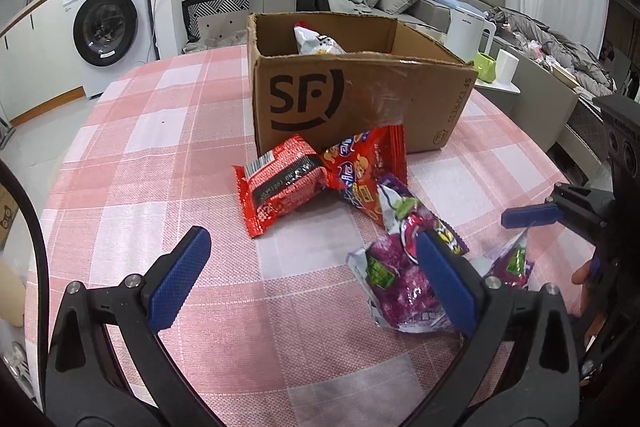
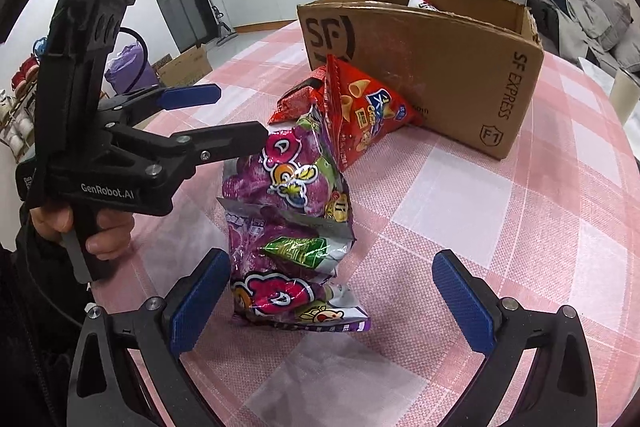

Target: Organize snacks

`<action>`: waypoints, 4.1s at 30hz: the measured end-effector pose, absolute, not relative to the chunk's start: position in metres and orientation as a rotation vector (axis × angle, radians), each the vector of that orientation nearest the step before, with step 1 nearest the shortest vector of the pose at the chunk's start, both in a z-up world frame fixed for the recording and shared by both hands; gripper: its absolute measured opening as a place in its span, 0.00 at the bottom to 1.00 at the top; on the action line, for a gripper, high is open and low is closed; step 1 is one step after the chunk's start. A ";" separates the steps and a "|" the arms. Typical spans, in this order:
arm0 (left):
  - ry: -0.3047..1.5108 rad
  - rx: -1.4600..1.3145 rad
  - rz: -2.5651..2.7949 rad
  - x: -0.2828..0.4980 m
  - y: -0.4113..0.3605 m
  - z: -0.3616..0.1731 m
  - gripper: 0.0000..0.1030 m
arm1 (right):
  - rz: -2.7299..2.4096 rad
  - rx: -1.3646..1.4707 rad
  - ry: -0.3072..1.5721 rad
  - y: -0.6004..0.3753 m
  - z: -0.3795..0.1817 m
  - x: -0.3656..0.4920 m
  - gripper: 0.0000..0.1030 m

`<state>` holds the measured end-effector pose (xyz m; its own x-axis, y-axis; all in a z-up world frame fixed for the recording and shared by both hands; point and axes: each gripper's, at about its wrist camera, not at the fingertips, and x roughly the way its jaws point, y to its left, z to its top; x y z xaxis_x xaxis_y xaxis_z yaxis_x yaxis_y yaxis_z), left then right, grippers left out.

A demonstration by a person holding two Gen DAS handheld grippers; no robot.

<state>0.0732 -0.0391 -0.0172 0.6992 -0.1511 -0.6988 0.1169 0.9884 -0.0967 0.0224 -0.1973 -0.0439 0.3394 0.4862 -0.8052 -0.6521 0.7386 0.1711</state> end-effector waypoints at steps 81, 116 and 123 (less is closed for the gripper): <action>0.860 0.012 -0.414 0.067 -0.084 -0.045 0.34 | 0.732 -0.168 0.869 -0.217 -0.036 0.030 0.54; 0.681 -0.046 -0.339 0.049 -0.059 0.020 0.32 | 0.648 0.007 0.728 -0.259 0.009 0.030 0.53; 0.638 -0.051 -0.319 0.047 -0.052 0.039 0.32 | 0.611 0.049 0.693 -0.266 0.021 0.031 0.53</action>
